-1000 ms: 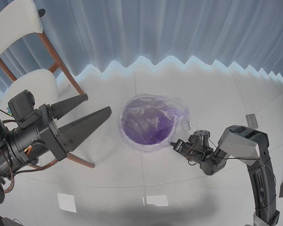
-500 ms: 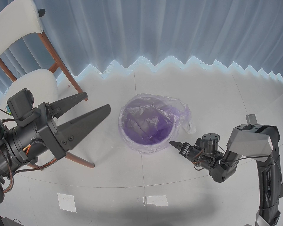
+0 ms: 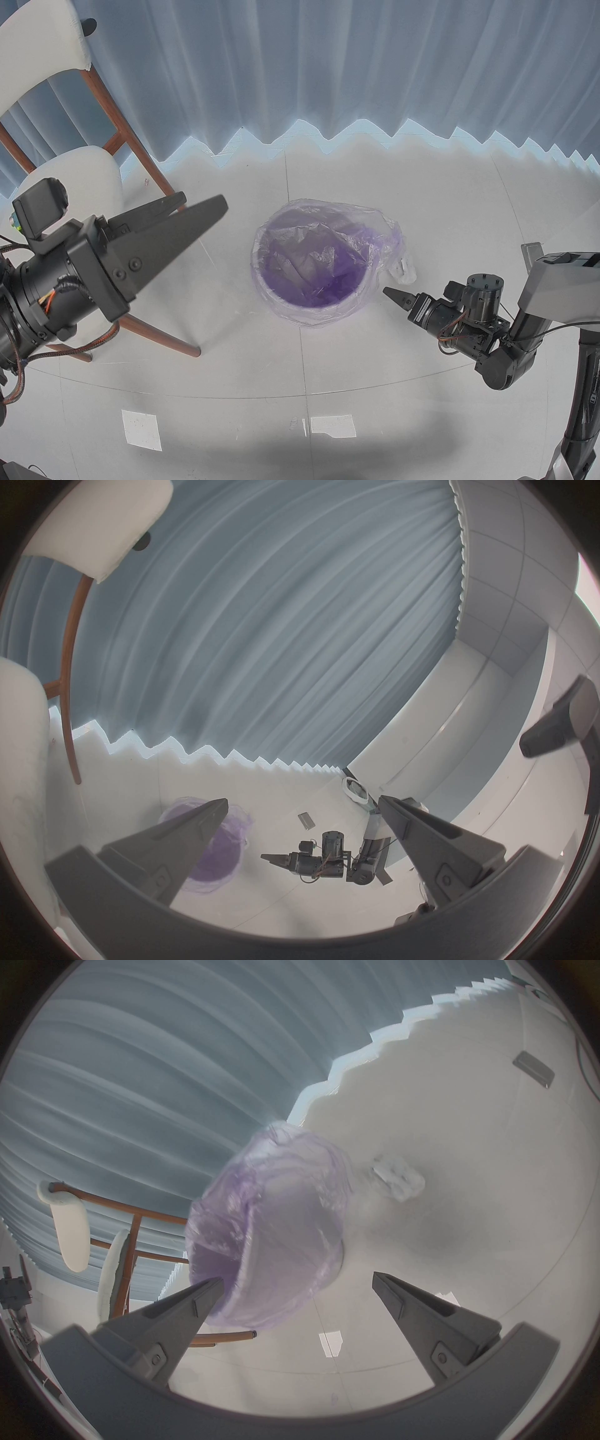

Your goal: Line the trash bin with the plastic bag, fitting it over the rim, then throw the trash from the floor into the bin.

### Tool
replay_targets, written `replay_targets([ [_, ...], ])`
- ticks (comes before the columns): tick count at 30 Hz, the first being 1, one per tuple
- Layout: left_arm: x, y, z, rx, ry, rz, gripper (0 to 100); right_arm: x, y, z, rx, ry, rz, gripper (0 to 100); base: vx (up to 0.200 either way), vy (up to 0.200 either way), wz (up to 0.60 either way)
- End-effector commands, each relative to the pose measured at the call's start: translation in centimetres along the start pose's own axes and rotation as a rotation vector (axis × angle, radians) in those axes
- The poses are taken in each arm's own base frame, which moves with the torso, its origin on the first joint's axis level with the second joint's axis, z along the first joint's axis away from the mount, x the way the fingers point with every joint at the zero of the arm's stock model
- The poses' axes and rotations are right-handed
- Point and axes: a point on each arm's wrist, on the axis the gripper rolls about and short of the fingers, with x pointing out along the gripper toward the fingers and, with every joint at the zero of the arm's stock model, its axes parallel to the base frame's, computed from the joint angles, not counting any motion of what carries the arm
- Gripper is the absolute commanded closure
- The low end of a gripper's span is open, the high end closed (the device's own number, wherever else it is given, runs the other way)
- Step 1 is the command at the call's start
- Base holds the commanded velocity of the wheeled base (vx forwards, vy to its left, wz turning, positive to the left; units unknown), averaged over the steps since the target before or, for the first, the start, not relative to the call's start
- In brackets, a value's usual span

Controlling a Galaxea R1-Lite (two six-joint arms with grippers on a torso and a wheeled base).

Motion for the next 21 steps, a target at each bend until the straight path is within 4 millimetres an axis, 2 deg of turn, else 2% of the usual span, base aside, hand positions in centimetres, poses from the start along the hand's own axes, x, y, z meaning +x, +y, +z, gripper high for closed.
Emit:
replay_targets([
  [1,0.0,-0.2,0.7,-0.018,-0.026,-0.007,0,-0.8,1.1,1.7,-0.017,-0.052,0.028,0,0.0,-0.2,0.0],
  [6,0.0,-0.1,0.6,-0.019,-0.023,-0.006,0,-0.4,0.9,1.6,-0.029,-0.039,0.017,0,0.0,-0.2,0.0],
  [10,0.0,-0.2,0.7,-0.019,-0.023,-0.006,0,0.8,0.3,1.3,-0.038,0.005,-0.022,0,0.0,-0.2,0.0],
  [14,-0.1,-0.2,0.8,-0.018,-0.025,-0.005,0,1.8,0.0,1.9,-0.05,0.0,-0.043,0,0.0,-0.2,0.0],
  [21,-0.1,-0.3,0.7,-0.02,-0.021,-0.008,0,4.4,-1.0,2.2,-0.089,0.033,-0.208,0,0.0,-0.2,0.0],
])
